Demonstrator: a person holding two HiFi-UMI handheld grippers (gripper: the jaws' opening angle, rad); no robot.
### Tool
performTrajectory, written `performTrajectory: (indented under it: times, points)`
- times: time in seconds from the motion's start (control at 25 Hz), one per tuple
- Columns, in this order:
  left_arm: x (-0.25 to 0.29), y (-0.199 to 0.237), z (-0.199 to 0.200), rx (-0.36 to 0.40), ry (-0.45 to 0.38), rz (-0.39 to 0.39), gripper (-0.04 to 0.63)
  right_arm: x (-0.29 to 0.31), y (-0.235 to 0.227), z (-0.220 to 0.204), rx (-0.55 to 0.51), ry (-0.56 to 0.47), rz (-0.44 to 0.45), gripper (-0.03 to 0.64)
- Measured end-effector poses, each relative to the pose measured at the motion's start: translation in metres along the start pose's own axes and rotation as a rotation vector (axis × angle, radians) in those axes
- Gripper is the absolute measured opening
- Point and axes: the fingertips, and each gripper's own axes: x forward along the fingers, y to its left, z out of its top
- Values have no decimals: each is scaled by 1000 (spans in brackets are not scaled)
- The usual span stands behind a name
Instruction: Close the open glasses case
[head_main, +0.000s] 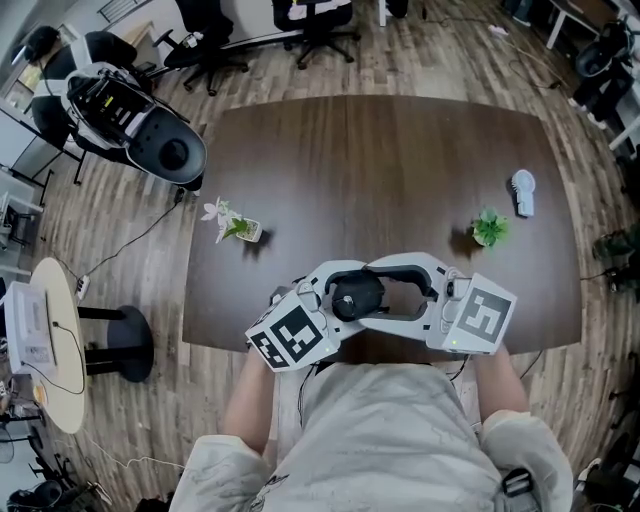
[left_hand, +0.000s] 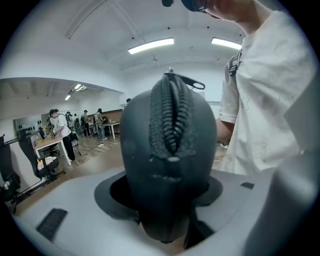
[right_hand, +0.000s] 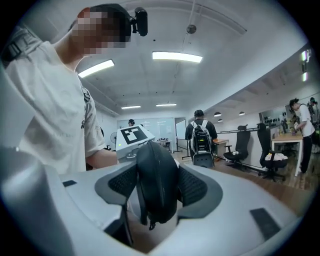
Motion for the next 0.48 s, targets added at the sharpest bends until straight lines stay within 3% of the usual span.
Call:
performTrajectory:
  times: [0.32, 0.48]
  points:
    - [-5, 24, -9, 27, -19, 157, 293, -30, -26, -5, 13, 7, -135, 253]
    - [-19, 43, -13, 11, -63, 301, 278, -48, -47, -8, 1, 32, -245, 253]
